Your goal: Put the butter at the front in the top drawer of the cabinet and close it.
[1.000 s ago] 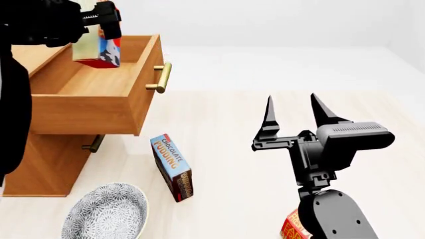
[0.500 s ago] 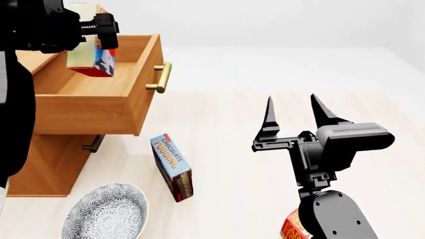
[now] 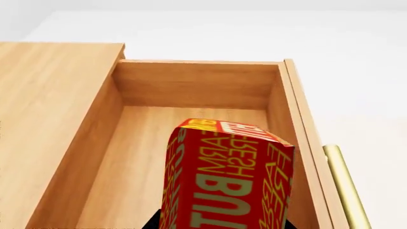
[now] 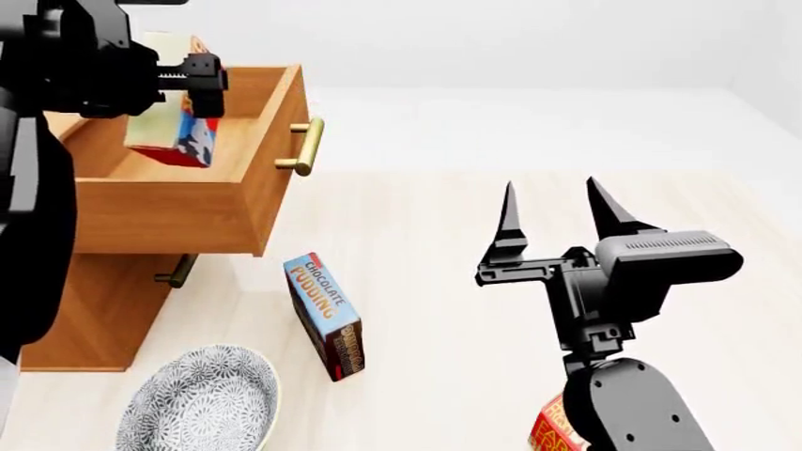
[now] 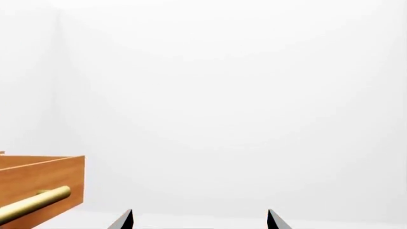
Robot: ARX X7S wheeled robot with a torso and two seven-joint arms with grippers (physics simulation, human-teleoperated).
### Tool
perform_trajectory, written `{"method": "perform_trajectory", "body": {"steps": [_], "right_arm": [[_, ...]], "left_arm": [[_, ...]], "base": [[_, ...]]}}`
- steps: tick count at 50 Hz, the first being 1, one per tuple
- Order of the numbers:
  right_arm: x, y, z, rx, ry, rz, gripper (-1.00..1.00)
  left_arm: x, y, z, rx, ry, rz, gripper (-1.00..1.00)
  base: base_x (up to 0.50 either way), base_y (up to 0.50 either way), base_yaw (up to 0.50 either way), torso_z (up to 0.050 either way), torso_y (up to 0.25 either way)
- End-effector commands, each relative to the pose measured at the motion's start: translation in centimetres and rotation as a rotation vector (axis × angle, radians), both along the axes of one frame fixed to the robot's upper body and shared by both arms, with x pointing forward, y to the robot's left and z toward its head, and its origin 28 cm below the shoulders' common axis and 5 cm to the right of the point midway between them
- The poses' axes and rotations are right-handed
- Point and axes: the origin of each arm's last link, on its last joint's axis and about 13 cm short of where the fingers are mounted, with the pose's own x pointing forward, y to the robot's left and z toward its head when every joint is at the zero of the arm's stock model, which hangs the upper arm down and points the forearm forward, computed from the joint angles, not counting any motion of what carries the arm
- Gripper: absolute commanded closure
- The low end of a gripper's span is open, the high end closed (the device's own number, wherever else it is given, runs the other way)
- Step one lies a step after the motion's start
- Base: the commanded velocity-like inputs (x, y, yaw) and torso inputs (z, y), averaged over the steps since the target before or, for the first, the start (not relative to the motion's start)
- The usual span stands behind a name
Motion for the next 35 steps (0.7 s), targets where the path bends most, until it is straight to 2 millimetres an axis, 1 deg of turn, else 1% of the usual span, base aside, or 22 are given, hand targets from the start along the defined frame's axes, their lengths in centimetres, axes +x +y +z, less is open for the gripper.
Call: {"method": "perform_trajectory", "body": {"steps": [1,21,23,28,35], "right_arm": [[0.10,0.03,-0.10,-0.004,0.003,-0.001,-1.00],[0.05,0.01,-0.05,-0.003,0.005,0.001,-1.00],[0.03,0.00,-0.04,-0.003,0.005,0.001,-1.00],[0.01,-0.02,-0.04,-0.002,0.005,0.001,-1.00],[0.00,-0.02,-0.03,-0.003,0.005,0.001,-1.00]], "left_arm": [[-0.05,0.02,0.41,0.008,-0.013,0.006,1.00],[0.06,0.32,0.48,0.024,-0.047,0.057,1.00],[0.07,0.29,0.49,0.028,-0.046,0.050,1.00],[0.08,0.31,0.50,0.030,-0.049,0.051,1.00],[0.08,0.38,0.64,0.018,-0.063,0.065,1.00]], "base": [[0.00,0.00,0.00,0.010,0.000],[0.00,0.00,0.00,0.000,0.001],[0.00,0.00,0.00,0.000,-0.111],[0.00,0.00,0.00,0.000,-0.250],[0.00,0.00,0.00,0.000,-0.016]]}}
